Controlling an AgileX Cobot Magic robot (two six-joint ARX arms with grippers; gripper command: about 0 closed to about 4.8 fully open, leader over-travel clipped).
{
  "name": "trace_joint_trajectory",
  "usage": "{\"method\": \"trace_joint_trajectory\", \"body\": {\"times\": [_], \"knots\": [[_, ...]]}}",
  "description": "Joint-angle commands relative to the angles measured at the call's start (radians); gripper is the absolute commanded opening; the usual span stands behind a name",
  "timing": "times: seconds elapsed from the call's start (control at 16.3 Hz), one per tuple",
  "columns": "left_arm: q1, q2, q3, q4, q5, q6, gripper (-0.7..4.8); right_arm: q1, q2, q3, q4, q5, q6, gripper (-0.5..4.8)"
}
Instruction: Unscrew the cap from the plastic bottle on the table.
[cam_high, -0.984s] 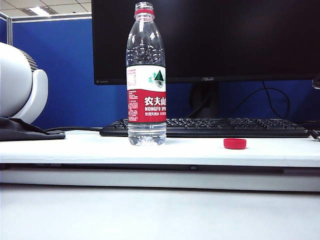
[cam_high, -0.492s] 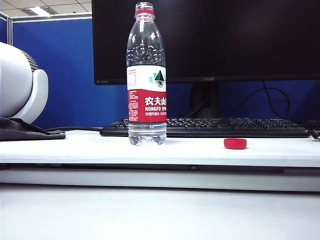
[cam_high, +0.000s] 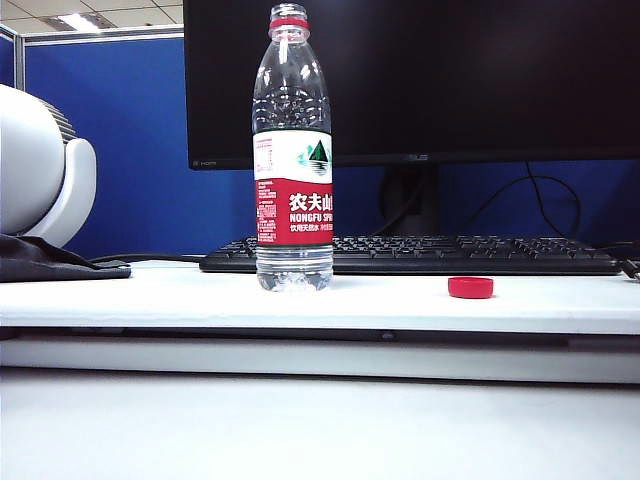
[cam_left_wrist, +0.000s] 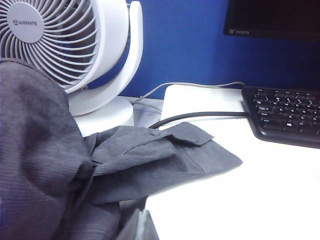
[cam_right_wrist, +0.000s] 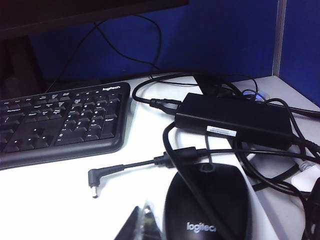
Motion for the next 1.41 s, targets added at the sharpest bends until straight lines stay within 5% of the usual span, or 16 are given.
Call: {"method": "trace_joint_trajectory", "body": {"times": [0.06,1.41], "knots": [[0.001,-0.002,0.001,0.007,0.003,0.004,-0.05,-0.019,-0.001,-0.009,0.031,-0.018,-0.005,-0.01],[0.001,-0.002,0.001,0.007,0.003,0.004,-0.05,0.002,-0.001,-0.009,0.038,-0.081,-0.076,-0.01]]}}
